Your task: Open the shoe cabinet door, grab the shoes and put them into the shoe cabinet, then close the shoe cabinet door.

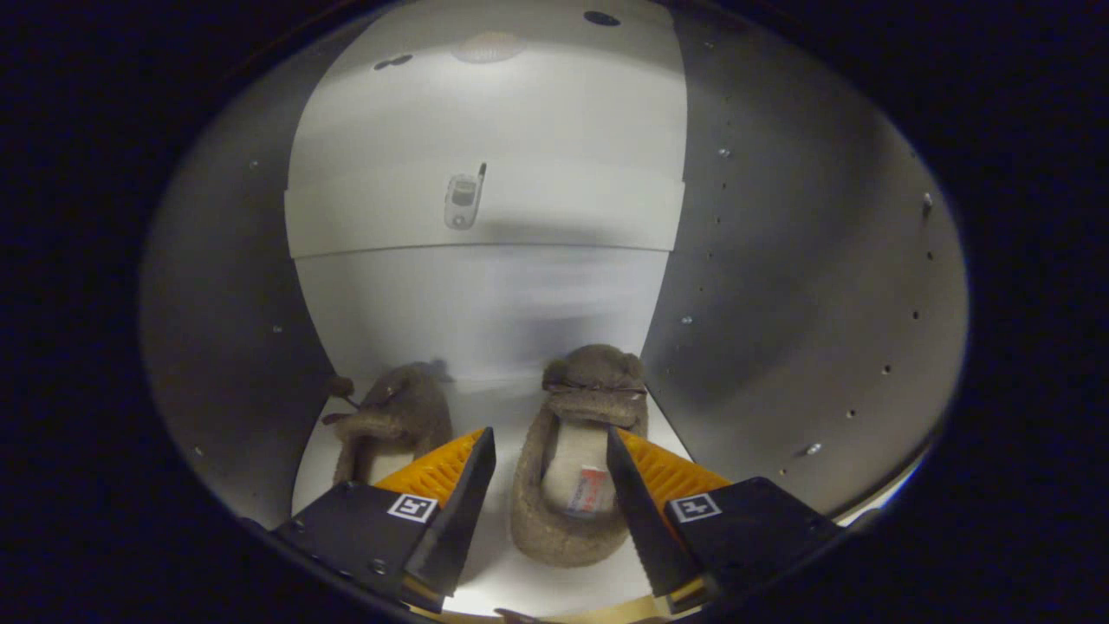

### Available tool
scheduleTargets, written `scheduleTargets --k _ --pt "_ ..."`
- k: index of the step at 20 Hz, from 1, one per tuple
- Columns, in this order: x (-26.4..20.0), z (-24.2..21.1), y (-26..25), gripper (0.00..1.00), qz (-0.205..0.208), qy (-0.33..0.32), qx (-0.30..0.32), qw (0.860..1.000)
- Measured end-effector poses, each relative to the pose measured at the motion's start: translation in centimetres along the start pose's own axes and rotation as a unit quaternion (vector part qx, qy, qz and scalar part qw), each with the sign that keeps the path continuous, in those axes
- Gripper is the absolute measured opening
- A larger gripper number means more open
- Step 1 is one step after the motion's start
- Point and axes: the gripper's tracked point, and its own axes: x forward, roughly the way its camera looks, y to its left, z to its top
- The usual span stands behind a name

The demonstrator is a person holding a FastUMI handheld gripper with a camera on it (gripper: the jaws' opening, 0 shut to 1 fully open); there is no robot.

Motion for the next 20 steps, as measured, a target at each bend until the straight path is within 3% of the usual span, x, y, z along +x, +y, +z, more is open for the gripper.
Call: scheduleTargets --k 8,12,20 --pt "-11.9 1.7 0.1 0.92 0.013 -0.091 0.023 0.995" --pt "-20.0 -0.3 -0.2 0.98 0.02 -0.122 0.035 0.992" --pt "-37.8 -4.3 -4.6 0.98 0.016 -0.177 0.068 0.982"
